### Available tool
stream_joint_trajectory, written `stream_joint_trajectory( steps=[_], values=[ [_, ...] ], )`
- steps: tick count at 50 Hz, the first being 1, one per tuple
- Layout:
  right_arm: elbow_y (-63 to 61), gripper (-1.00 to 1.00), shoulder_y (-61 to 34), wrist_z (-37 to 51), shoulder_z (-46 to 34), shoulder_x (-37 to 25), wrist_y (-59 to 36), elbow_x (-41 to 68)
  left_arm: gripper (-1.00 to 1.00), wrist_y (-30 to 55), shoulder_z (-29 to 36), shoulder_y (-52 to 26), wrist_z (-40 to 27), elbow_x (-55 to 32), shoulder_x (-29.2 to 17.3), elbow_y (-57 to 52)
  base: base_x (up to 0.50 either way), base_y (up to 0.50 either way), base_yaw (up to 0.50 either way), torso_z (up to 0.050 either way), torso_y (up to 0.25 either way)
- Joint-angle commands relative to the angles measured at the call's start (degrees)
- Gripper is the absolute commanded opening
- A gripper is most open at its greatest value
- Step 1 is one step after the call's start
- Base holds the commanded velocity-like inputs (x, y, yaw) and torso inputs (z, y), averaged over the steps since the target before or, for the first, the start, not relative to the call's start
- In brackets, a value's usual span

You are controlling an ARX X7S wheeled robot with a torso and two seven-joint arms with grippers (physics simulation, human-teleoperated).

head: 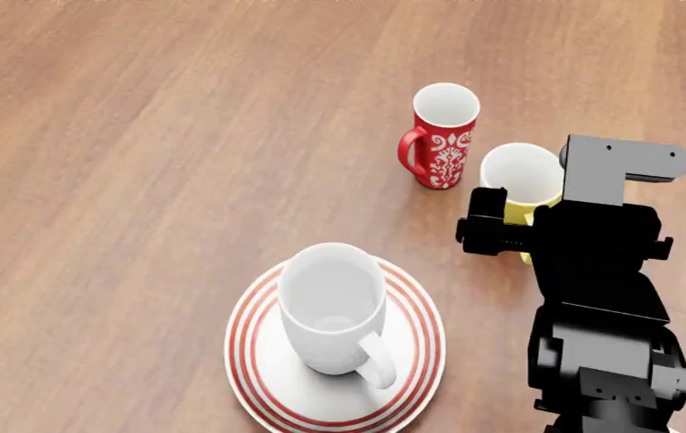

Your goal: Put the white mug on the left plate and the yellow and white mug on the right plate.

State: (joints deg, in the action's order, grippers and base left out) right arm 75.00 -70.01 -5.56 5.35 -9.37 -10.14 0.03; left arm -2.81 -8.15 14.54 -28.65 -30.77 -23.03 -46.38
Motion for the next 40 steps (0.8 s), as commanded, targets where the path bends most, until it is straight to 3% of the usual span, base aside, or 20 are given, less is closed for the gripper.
stream_joint_trajectory(
  steps=[1,12,26,32,40],
  values=[
    [0.0,1.00,0.1,0.0,0.2,-0.3,0.5,0.1,1.00,-0.4,0.0,0.0,-0.1,-0.8,0.1,0.3,0.00,0.00,0.00,0.000,0.000],
    [0.0,1.00,0.3,0.1,0.4,-0.3,0.6,0.0,1.00,-1.5,-0.4,0.6,0.1,-0.8,0.2,0.3,0.00,0.00,0.00,0.000,-0.142],
    [0.0,1.00,0.3,0.1,0.4,-0.3,0.6,0.0,1.00,0.1,0.1,0.1,-1.0,0.6,-0.6,-0.2,0.00,0.00,0.00,0.000,0.000],
    [0.0,1.00,0.3,0.0,0.3,-0.2,0.6,0.0,1.00,-0.9,0.1,0.3,-0.4,-0.3,-0.5,-0.2,0.00,0.00,0.00,0.000,-0.240],
    [0.0,1.00,0.5,0.1,0.3,-0.2,0.4,0.0,1.00,-1.2,-0.1,0.3,-0.5,-1.2,-0.5,0.0,0.00,0.00,0.00,0.000,0.000]
  ],
)
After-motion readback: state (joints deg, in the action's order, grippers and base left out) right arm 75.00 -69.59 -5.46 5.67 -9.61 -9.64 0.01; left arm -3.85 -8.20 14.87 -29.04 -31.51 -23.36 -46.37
